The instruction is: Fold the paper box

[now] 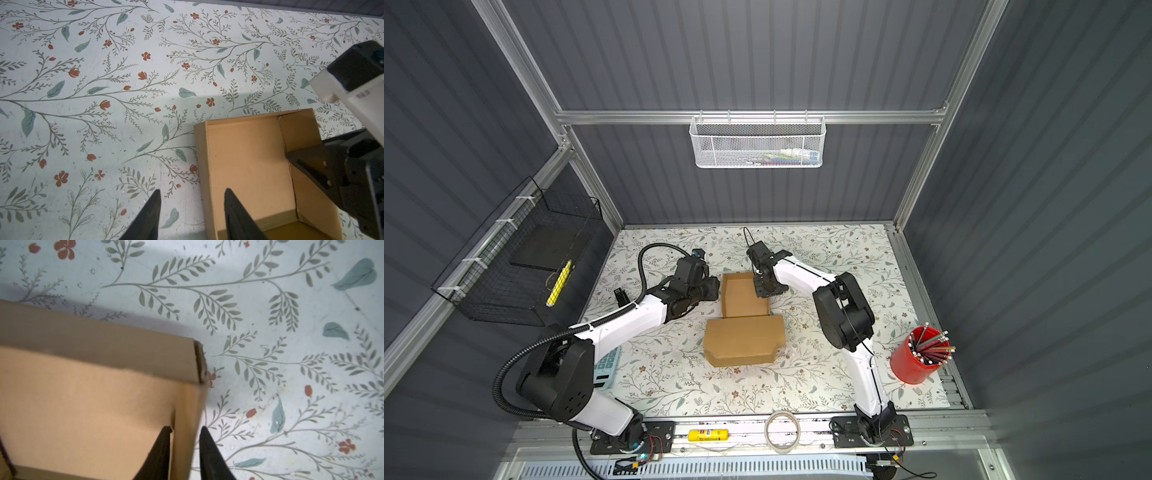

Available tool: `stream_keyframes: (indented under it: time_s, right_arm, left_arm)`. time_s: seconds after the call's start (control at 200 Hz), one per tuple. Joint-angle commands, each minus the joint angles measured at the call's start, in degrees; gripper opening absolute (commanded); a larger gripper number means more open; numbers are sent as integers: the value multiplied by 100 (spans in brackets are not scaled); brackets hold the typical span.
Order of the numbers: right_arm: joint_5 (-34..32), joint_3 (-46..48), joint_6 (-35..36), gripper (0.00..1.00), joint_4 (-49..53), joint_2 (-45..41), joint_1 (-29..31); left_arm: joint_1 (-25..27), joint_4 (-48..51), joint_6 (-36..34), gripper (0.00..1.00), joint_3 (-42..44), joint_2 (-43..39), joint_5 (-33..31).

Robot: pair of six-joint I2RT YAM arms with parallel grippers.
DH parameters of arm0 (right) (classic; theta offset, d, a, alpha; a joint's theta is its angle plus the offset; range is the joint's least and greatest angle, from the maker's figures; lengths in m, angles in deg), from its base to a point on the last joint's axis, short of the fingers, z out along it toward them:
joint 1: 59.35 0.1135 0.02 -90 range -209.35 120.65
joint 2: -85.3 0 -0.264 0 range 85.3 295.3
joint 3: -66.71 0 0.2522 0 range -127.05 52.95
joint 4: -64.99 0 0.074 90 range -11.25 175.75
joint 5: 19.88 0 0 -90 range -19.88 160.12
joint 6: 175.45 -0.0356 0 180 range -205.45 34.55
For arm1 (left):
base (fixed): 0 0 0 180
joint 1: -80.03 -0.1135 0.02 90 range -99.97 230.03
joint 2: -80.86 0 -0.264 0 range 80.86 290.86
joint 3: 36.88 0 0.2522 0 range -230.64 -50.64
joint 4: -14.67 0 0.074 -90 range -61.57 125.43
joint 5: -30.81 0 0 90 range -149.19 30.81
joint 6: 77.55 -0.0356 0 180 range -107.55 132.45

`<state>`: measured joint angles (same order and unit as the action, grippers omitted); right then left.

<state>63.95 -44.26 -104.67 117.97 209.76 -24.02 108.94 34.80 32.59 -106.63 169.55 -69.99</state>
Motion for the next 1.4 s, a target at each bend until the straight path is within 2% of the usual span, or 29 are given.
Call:
stream_keyframes:
  time_s: [0.0,0.3,0.675,1.111,1.396]
  right_arm:
    - [27,-100,15,31,75,113,-35]
    - [30,-59,41,36,4,166,-87]
    - [95,-2,50,39,-111,104,-123]
    - [361,295,156,41,-472,-697,-114]
    - [323,932,274,42,-772,-1497,-5]
  left_arm:
    - [-41,-36,75,50,27,125,65]
    - [-73,-78,95,49,18,325,113]
    - [-148,233,60,49,-26,13,14]
    - [-210,1451,91,52,22,-1248,-219]
    - [-210,2203,293,51,438,-2335,92]
